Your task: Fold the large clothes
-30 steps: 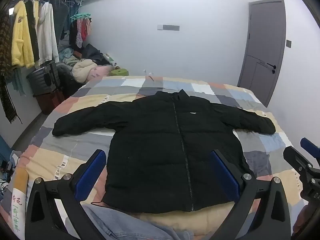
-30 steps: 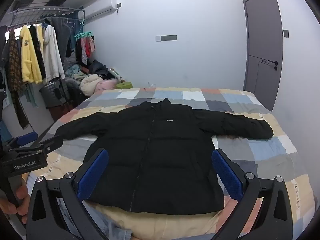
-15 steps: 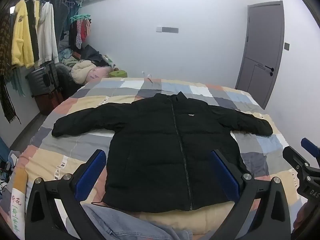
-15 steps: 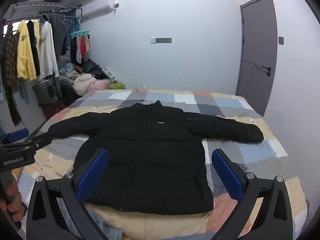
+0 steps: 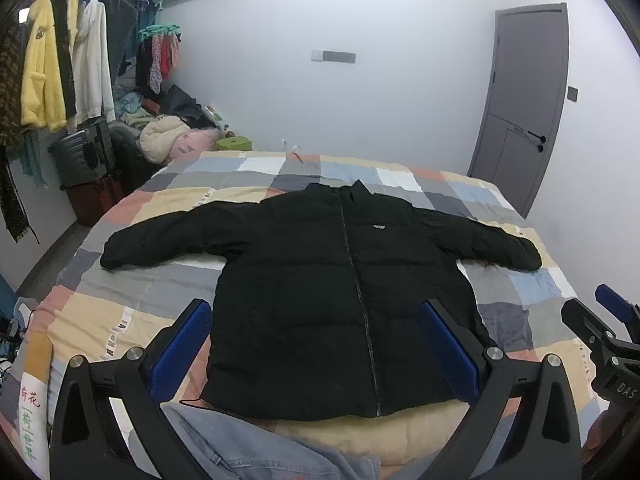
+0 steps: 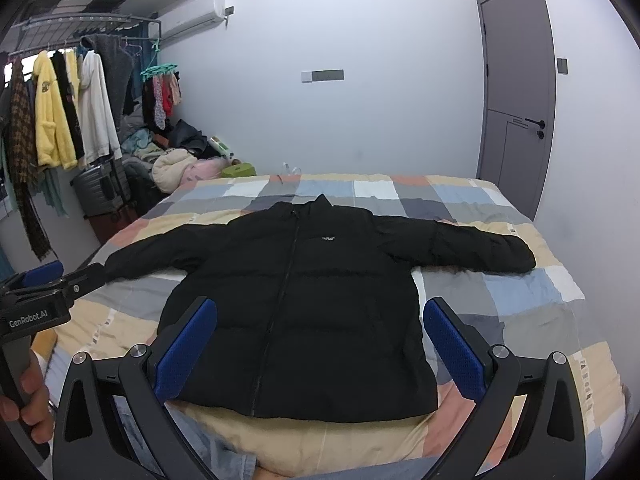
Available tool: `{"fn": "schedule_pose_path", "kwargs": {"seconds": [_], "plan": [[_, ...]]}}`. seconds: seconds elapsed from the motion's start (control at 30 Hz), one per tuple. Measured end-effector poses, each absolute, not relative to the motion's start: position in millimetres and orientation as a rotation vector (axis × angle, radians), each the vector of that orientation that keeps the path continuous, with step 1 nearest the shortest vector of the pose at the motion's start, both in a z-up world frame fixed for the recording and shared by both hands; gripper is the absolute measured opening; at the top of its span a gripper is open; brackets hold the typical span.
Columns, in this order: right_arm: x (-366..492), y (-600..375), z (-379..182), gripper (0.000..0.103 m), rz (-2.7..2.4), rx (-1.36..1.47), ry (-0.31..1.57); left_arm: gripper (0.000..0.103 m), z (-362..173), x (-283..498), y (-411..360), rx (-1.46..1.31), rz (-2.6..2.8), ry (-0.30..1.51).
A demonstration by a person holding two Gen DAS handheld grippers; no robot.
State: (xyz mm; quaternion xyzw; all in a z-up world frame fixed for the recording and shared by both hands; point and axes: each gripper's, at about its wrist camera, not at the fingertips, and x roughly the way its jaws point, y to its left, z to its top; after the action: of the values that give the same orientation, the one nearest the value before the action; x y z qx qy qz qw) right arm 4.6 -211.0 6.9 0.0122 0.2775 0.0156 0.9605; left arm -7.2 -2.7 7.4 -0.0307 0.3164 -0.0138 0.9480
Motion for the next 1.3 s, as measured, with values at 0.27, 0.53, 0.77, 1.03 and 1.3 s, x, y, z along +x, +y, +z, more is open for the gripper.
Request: {"fn": "schedule_pose_path", "kwargs": {"seconds": [0.27, 0.53, 0.77, 1.03, 1.3], "plan": [[3.1, -209.7, 6.7, 0.103, 0.031, 0.028, 0.568, 0.103, 9.2, -8.7, 0.0, -0.072, -0.034, 0.643], [2.4, -215.3, 7.4, 0.103, 0.018, 0.044, 0.566, 0.103, 8.8, -7.9, 1.3, -0.069, -0.024, 0.645], [0.9, -215.9, 8.3, 0.103, 0.024, 0.042, 0.568, 0.103, 8.7, -8.8, -1.2, -0.065, -0.030, 0.641], [1.8, -219.1, 9.9, 0.103, 0.012, 0.041, 0.570, 0.103, 9.7, -9.1, -1.1, -0.074, -0.024, 0.644], [-1.2, -221.5, 11.0, 0.103, 0.017, 0.051, 0.564, 0.103, 9.4, -7.9, -4.2, -0.063, -0.032, 0.645]]}}
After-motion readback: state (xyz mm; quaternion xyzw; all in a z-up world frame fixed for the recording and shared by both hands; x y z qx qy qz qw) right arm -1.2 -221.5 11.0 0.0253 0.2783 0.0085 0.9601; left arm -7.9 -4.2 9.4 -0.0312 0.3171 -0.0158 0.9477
